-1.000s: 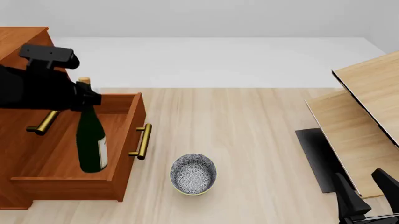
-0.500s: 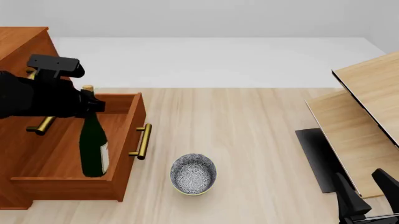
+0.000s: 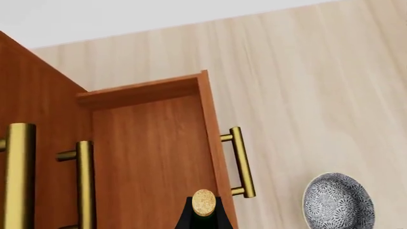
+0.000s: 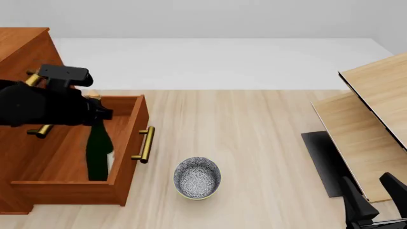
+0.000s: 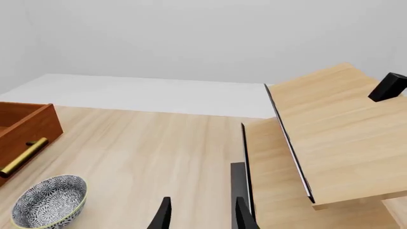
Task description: Put the wine bottle in the bottom drawer of the cabinet.
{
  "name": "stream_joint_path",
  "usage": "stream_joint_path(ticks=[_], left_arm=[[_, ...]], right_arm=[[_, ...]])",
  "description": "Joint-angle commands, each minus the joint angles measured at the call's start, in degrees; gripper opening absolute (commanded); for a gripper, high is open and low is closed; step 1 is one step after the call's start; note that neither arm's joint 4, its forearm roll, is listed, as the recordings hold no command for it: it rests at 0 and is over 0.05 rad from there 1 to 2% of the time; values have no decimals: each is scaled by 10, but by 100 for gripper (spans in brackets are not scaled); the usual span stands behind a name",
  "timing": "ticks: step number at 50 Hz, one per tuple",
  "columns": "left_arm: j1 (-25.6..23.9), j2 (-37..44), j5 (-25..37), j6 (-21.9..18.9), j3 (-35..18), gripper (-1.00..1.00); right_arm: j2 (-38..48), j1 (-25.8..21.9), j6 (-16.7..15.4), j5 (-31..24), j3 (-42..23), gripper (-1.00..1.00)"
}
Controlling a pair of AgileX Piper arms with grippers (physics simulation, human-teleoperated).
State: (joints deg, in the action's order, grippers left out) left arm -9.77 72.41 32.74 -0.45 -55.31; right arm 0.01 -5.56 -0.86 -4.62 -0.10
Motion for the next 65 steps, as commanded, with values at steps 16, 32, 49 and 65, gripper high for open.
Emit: stream_joint_path(ticks=[16, 32, 49, 65], left_arm=[[-11, 49, -40, 58, 4, -100], [-9, 89, -61, 65, -8, -100], [-7, 128, -88, 71, -6, -100], [-6, 153, -116, 80, 7, -100]], right_arm=[[0, 3, -2, -3, 1, 100], [0, 7, -3, -6, 1, 100], [0, 9, -4, -8, 1, 100], [0, 13, -4, -8, 1, 100]])
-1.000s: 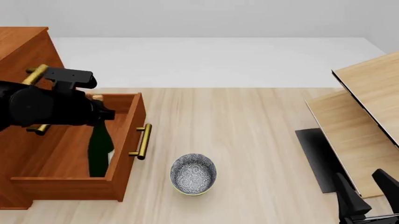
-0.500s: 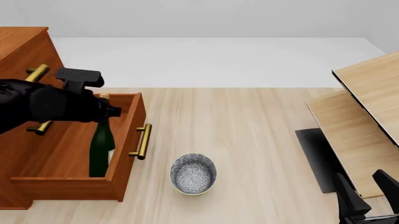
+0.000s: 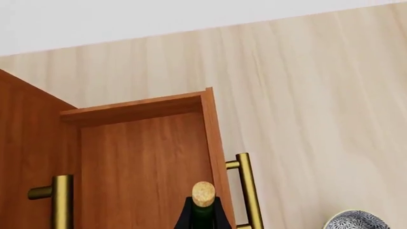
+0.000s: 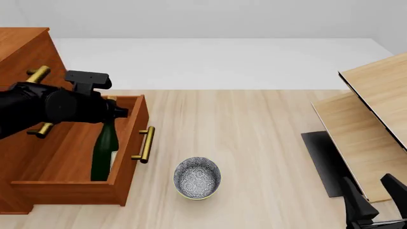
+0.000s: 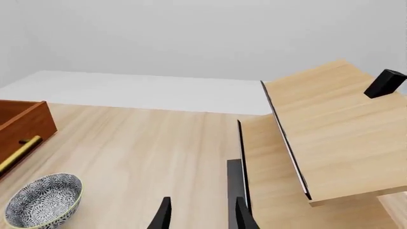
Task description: Put the wine bottle in the bottom drawer of the cabinet.
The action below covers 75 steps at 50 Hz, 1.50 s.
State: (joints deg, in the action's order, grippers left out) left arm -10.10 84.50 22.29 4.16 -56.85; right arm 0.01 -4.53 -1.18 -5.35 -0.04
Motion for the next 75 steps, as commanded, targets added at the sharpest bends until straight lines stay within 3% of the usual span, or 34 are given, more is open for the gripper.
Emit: stream_joint_path(ticks=[1, 75], left_arm=[[-1, 34, -12, 32, 22, -100], [20, 135, -89, 30, 32, -100]], right_arm=[[0, 3, -1, -1, 0, 100], [0, 11, -1, -3, 0, 100]])
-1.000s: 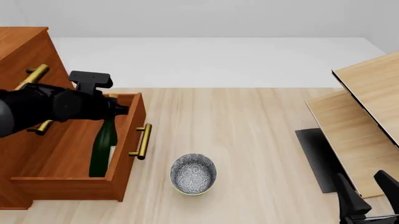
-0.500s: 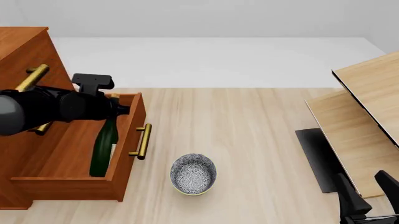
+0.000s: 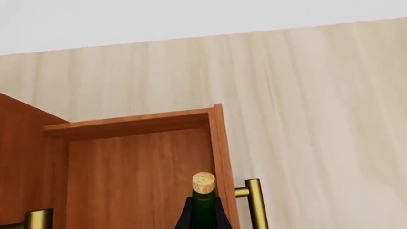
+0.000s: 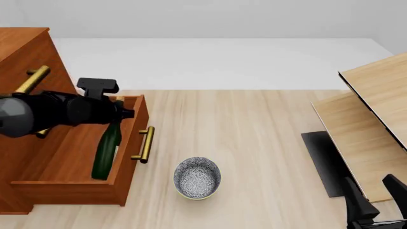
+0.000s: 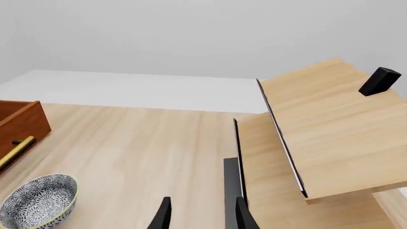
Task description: Put the wine bottle in the bottom drawer of the cabinet.
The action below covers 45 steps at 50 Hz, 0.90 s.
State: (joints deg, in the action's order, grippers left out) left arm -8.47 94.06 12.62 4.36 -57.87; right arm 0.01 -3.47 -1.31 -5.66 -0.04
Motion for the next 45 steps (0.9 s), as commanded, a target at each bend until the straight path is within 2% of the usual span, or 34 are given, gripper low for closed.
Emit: stream_joint_path(ticks=[1, 45], left_arm=[[3, 39, 7, 33, 41, -100], [2, 64, -13, 32, 47, -100]], right_arm=[[0, 1, -1, -1, 0, 100], [0, 3, 0, -2, 0, 100]])
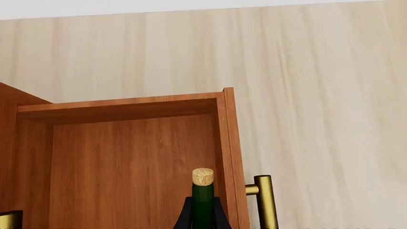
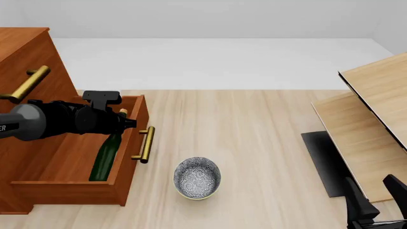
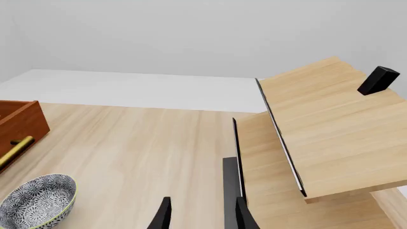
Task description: Put the wine bottle in the bottom drawer of the cabinet.
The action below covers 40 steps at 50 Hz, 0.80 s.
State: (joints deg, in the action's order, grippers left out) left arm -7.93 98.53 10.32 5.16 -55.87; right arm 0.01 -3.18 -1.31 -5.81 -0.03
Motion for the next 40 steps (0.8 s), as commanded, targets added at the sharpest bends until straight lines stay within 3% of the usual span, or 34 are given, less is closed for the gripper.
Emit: stream_joint_path(ticks=[1, 29, 30, 40], left_arm=[[1, 21, 12, 19, 24, -100], [-12, 13, 13, 34, 27, -100], [-11, 13, 13, 35, 27, 100], [-22, 10, 10, 44, 31, 100]], right_arm=[[0, -1, 0, 0, 0, 100], [0, 0, 2, 2, 0, 100], [0, 0, 1, 2, 0, 100], [0, -1, 1, 1, 0, 100]])
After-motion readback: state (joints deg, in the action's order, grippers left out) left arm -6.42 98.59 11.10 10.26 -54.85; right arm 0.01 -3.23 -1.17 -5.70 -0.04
